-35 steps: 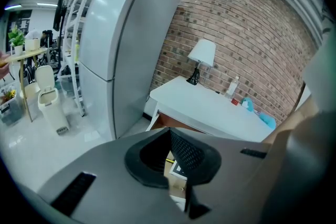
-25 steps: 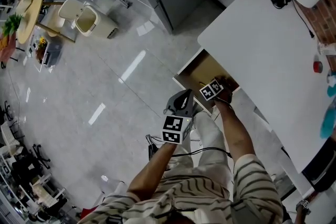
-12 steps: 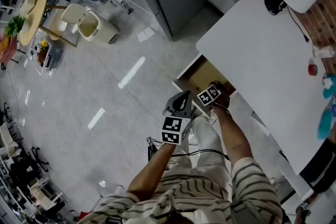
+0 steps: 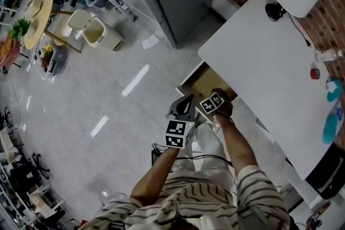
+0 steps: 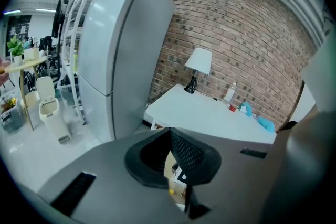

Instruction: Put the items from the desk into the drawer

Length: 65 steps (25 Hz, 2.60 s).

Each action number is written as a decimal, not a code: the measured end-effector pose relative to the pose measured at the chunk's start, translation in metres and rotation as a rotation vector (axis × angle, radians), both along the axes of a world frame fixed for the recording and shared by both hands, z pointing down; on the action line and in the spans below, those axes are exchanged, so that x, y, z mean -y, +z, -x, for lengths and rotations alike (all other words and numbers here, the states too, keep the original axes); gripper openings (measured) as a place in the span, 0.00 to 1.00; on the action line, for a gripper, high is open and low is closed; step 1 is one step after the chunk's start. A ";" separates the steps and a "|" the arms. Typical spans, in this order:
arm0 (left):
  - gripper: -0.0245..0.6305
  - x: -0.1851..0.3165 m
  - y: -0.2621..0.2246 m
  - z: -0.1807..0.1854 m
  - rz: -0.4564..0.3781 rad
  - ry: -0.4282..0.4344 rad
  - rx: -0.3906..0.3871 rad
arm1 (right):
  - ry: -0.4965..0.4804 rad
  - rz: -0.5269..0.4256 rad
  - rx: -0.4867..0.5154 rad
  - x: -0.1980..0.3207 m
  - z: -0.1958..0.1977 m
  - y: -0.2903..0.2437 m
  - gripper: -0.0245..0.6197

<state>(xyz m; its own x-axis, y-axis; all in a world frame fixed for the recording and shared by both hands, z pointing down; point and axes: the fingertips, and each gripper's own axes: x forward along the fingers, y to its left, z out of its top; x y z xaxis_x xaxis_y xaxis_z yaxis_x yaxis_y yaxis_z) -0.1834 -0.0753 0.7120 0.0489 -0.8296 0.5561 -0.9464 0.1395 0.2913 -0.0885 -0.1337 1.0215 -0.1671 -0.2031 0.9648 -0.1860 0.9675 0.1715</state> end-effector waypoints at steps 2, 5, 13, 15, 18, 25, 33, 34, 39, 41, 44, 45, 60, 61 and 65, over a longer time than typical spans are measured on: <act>0.03 0.002 -0.007 -0.001 -0.003 0.000 0.005 | 0.016 0.003 0.017 -0.001 0.002 -0.010 0.06; 0.03 0.004 -0.021 -0.002 -0.010 0.001 0.010 | 0.063 0.018 0.058 -0.001 0.004 -0.029 0.05; 0.03 0.014 -0.051 -0.005 -0.022 0.015 0.048 | 0.182 0.051 0.209 -0.004 0.021 -0.087 0.05; 0.03 0.016 -0.059 -0.007 -0.025 0.023 0.062 | 0.209 0.062 0.241 -0.008 0.023 -0.103 0.06; 0.03 0.017 -0.072 -0.006 -0.029 0.028 0.085 | 0.263 0.080 0.307 -0.010 0.024 -0.129 0.06; 0.03 0.014 -0.105 -0.008 -0.044 0.049 0.136 | 0.301 0.070 0.421 -0.018 0.024 -0.201 0.05; 0.03 0.020 -0.147 -0.010 -0.097 0.045 0.165 | 0.444 0.068 0.610 -0.009 0.022 -0.301 0.06; 0.03 0.020 -0.152 -0.010 -0.105 0.044 0.168 | 0.452 0.061 0.635 -0.007 0.023 -0.313 0.06; 0.03 0.026 -0.177 -0.010 -0.147 0.037 0.195 | 0.468 0.035 0.721 0.000 0.027 -0.362 0.06; 0.03 0.030 -0.186 -0.012 -0.164 0.039 0.200 | 0.480 0.024 0.753 0.005 0.026 -0.379 0.06; 0.03 0.031 -0.198 -0.017 -0.184 0.039 0.203 | 0.490 0.006 0.800 0.008 0.022 -0.400 0.06; 0.03 0.032 -0.202 -0.018 -0.191 0.039 0.203 | 0.492 -0.006 0.817 0.011 0.021 -0.407 0.06; 0.03 0.061 -0.271 -0.037 -0.321 0.089 0.257 | 0.497 -0.166 1.046 0.047 0.002 -0.532 0.06; 0.03 0.063 -0.276 -0.039 -0.331 0.095 0.262 | 0.498 -0.176 1.062 0.049 0.000 -0.540 0.06; 0.03 0.071 -0.293 -0.045 -0.370 0.116 0.278 | 0.490 -0.225 1.116 0.055 -0.006 -0.570 0.06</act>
<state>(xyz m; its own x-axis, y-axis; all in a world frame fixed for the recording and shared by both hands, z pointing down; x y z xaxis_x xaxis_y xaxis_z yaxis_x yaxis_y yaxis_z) -0.1388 -0.1462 0.4195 0.0437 -0.9724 0.2293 -0.9987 -0.0367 0.0347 -0.0829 -0.1890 0.4512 -0.7342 -0.6187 0.2795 -0.6710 0.7241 -0.1597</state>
